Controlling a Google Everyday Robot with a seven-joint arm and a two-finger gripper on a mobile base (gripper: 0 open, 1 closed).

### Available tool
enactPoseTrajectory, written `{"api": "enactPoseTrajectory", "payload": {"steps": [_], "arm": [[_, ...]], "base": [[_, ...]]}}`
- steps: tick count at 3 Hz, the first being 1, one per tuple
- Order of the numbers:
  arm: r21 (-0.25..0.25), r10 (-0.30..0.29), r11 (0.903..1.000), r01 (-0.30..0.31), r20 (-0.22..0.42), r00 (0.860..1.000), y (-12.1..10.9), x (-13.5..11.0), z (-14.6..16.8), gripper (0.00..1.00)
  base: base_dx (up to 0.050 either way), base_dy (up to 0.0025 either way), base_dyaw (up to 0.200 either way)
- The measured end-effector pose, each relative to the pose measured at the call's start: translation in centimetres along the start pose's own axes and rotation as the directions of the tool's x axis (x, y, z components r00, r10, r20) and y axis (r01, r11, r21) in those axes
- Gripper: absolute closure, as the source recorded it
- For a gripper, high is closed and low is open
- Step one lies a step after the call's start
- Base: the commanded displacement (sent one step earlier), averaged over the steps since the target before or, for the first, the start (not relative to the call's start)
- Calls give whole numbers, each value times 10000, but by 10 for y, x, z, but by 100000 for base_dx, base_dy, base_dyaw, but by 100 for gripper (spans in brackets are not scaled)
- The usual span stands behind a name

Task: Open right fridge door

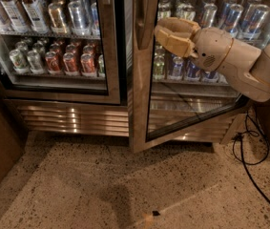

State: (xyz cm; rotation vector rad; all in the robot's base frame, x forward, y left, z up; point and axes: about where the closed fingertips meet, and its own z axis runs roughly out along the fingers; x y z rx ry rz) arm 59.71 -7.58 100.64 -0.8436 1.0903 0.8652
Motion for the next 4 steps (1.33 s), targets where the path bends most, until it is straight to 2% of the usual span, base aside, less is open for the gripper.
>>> {"api": "enactPoseTrajectory", "payload": {"steps": [1,2,4], "arm": [[-5,-2,10000,2,5,10000,0,0,1,89],[-5,-2,10000,2,5,10000,0,0,1,100],[-120,-184,9998,185,73,9998,1,-12,0,100]], "base": [[0,0,0],[0,0,0],[0,0,0]]}}
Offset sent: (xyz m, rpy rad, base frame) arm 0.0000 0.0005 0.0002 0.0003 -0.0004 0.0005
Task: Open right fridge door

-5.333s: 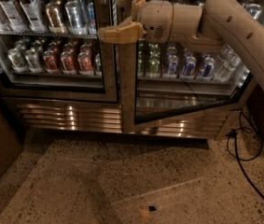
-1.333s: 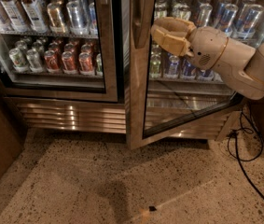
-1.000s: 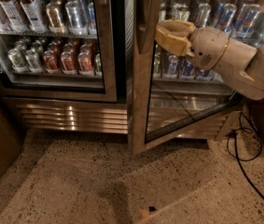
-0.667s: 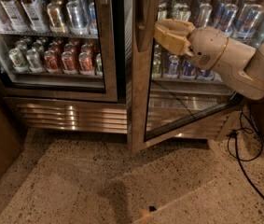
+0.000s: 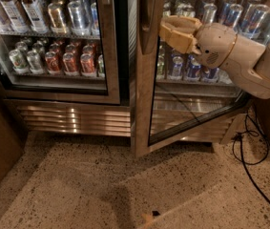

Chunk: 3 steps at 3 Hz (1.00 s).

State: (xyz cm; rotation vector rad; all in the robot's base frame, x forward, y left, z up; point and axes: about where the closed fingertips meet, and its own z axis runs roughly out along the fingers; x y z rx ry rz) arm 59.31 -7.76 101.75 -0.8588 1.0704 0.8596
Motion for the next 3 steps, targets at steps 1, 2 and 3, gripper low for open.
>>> {"api": "enactPoseTrajectory", "payload": {"steps": [1,2,3], "arm": [[-48,-57,10000,55,-342,9994,2,1,5,100],[-111,-617,9981,608,-1363,9887,3,4,8,100],[-112,-619,9981,609,-1365,9887,2,4,7,100]], "base": [[0,0,0],[0,0,0],[0,0,0]]}}
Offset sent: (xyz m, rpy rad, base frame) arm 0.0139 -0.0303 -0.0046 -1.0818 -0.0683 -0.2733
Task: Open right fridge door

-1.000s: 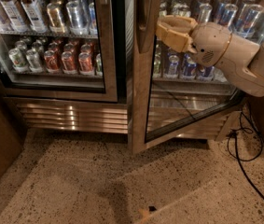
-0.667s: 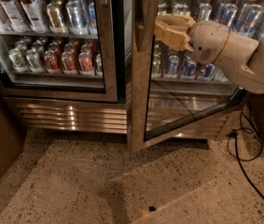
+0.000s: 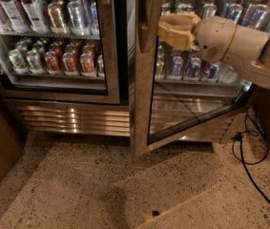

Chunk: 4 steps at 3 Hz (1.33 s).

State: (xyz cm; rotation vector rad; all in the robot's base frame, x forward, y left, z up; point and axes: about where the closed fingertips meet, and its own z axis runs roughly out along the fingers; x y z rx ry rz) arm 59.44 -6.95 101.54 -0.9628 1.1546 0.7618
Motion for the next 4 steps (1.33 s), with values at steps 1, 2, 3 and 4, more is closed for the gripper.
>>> {"api": "enactPoseTrajectory", "payload": {"steps": [1,2,3,4], "arm": [[-19,-85,10000,85,-125,9999,0,1,0,100],[-357,-198,9992,185,-360,9992,-1,-1,1,100],[161,443,9988,-454,631,9970,-24,1,-30,100],[1417,813,9847,-1012,1397,9868,-54,8,-90,100]], "base": [[0,0,0],[0,0,0],[0,0,0],[0,0,0]]}}
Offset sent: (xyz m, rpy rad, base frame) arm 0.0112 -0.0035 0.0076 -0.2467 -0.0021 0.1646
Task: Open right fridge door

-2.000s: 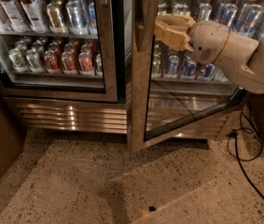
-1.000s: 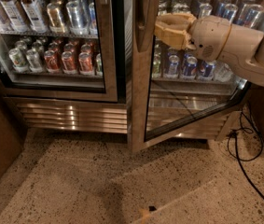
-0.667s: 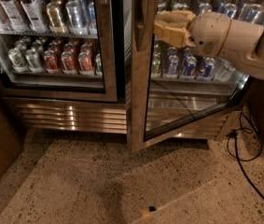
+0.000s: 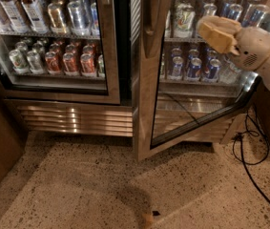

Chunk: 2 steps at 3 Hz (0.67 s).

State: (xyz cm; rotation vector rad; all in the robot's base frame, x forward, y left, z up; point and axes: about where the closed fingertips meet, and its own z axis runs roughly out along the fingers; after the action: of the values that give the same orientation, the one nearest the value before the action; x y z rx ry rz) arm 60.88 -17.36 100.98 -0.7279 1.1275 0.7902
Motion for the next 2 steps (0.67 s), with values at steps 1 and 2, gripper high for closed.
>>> {"api": "enactPoseTrajectory", "payload": {"steps": [1,2], "arm": [[1056,88,9943,-115,266,9996,-28,-3,-49,100],[1089,87,9940,-117,273,9996,-28,-3,-51,100]], "base": [[0,0,0],[0,0,0]]}}
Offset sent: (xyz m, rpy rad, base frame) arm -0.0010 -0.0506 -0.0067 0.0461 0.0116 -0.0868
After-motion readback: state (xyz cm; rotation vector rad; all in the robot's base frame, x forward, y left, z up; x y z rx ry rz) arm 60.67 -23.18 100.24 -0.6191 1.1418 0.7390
